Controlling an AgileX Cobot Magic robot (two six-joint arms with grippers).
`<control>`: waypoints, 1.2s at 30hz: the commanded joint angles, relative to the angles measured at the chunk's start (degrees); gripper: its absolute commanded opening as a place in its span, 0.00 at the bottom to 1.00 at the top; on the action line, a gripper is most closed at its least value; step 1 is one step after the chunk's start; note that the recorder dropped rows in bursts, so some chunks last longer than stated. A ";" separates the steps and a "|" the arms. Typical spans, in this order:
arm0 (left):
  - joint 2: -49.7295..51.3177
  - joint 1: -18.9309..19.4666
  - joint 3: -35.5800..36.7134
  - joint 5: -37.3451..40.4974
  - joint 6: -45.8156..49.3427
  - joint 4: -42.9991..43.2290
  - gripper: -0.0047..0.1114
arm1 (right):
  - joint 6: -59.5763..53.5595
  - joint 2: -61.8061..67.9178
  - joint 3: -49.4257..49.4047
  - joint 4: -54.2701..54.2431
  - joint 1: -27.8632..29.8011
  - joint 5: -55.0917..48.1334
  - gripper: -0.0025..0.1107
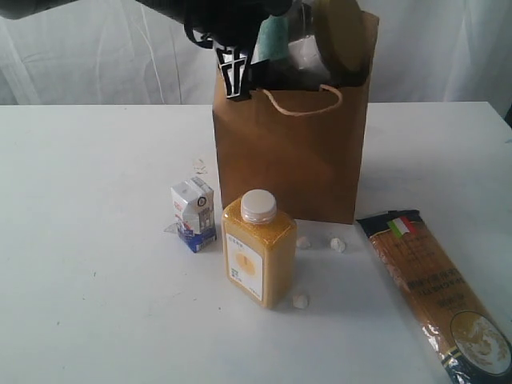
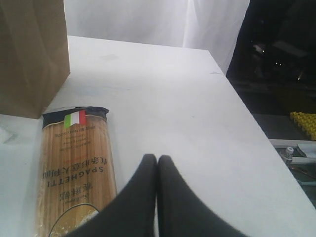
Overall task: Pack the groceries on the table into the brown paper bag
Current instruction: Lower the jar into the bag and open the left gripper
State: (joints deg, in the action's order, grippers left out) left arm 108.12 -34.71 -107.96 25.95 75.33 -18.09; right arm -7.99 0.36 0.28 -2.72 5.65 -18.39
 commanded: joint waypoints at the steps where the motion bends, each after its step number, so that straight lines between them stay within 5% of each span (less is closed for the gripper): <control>1: -0.72 0.88 -0.74 -0.76 -2.05 1.79 0.04 | 0.32 -0.36 -0.28 -0.07 0.05 0.43 0.02; 12: -0.72 0.88 -0.74 -1.06 -1.46 -2.48 0.06 | 1.35 -0.36 -0.28 -0.07 0.06 0.43 0.02; 19: -0.72 0.88 -0.74 -1.06 -1.46 -2.48 0.48 | 1.35 -0.36 -0.28 -0.07 0.06 0.43 0.02; 23: -0.72 0.88 -0.74 -1.06 -1.46 -3.06 0.62 | 1.35 -0.36 -0.28 -0.07 0.06 0.43 0.02; 36: -0.72 0.88 -0.74 -0.93 -2.34 -8.68 0.64 | 1.35 -0.36 -0.28 -0.07 0.06 0.43 0.02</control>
State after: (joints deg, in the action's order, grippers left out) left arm 108.17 -34.05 -107.96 25.73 73.11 -23.86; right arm -6.79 0.36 0.28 -2.72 5.65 -18.39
